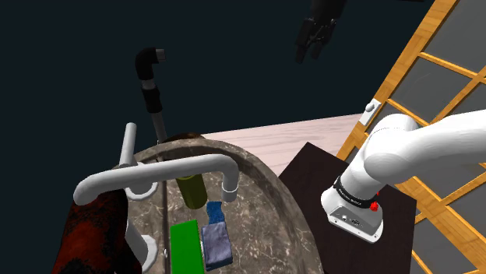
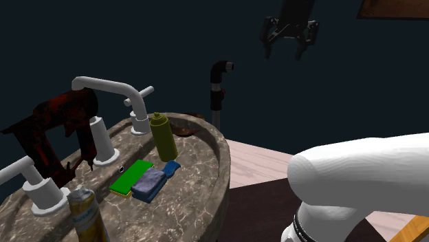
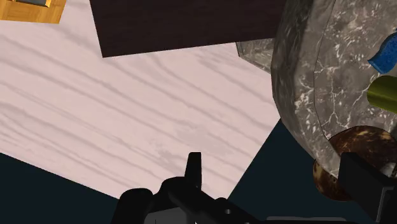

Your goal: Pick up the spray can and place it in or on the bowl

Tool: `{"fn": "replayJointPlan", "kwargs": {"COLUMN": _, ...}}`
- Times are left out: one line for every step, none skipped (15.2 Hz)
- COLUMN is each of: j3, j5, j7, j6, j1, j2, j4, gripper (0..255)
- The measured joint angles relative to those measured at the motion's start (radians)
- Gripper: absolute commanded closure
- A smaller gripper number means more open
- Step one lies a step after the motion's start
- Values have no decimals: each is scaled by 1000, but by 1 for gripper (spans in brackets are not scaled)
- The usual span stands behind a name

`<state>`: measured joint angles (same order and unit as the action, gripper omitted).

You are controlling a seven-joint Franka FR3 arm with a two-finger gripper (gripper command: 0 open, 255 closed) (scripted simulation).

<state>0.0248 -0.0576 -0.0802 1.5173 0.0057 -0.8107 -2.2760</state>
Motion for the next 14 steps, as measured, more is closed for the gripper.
{"fn": "replayJointPlan", "kwargs": {"j3": 0, "j5": 0, "j7": 0, "j6": 0, "j1": 0, "j2": 0, "j4": 0, "gripper": 0}}
{"fn": "replayJointPlan", "kwargs": {"j3": -4, "j5": -6, "j7": 5, "j6": 11, "j1": 7, "j2": 9, "j4": -3, "gripper": 0}}
{"fn": "replayJointPlan", "kwargs": {"j3": -7, "j5": -12, "j7": 15, "j6": 33, "j1": 17, "j2": 28, "j4": -8, "gripper": 0}}
{"fn": "replayJointPlan", "kwargs": {"j3": -15, "j5": -23, "j7": 22, "j6": 53, "j1": 30, "j2": 44, "j4": -13, "gripper": 0}}
{"fn": "replayJointPlan", "kwargs": {"j3": -17, "j5": -30, "j7": 38, "j6": 73, "j1": 42, "j2": 67, "j4": -12, "gripper": 0}}
{"fn": "replayJointPlan", "kwargs": {"j3": -21, "j5": -38, "j7": 53, "j6": 94, "j1": 55, "j2": 84, "j4": -16, "gripper": 0}}
{"fn": "replayJointPlan", "kwargs": {"j3": -27, "j5": -48, "j7": 65, "j6": 111, "j1": 69, "j2": 111, "j4": -8, "gripper": 0}}
{"fn": "replayJointPlan", "kwargs": {"j3": -34, "j5": -58, "j7": 77, "j6": 136, "j1": 83, "j2": 123, "j4": -23, "gripper": 0}}
{"fn": "replayJointPlan", "kwargs": {"j3": -44, "j5": -70, "j7": 87, "j6": 160, "j1": 98, "j2": 145, "j4": -25, "gripper": 0}}
{"fn": "replayJointPlan", "kwargs": {"j3": -49, "j5": -79, "j7": 102, "j6": 176, "j1": 111, "j2": 169, "j4": -19, "gripper": 0}}
{"fn": "replayJointPlan", "kwargs": {"j3": -54, "j5": -88, "j7": 118, "j6": 199, "j1": 124, "j2": 199, "j4": -14, "gripper": 0}}
{"fn": "replayJointPlan", "kwargs": {"j3": -62, "j5": -98, "j7": 129, "j6": 211, "j1": 138, "j2": 215, "j4": -11, "gripper": 0}}
{"fn": "replayJointPlan", "kwargs": {"j3": -73, "j5": -109, "j7": 138, "j6": 230, "j1": 154, "j2": 238, "j4": -7, "gripper": 0}}
{"fn": "replayJointPlan", "kwargs": {"j3": -79, "j5": -117, "j7": 154, "j6": 249, "j1": 167, "j2": 259, "j4": -7, "gripper": 0}}
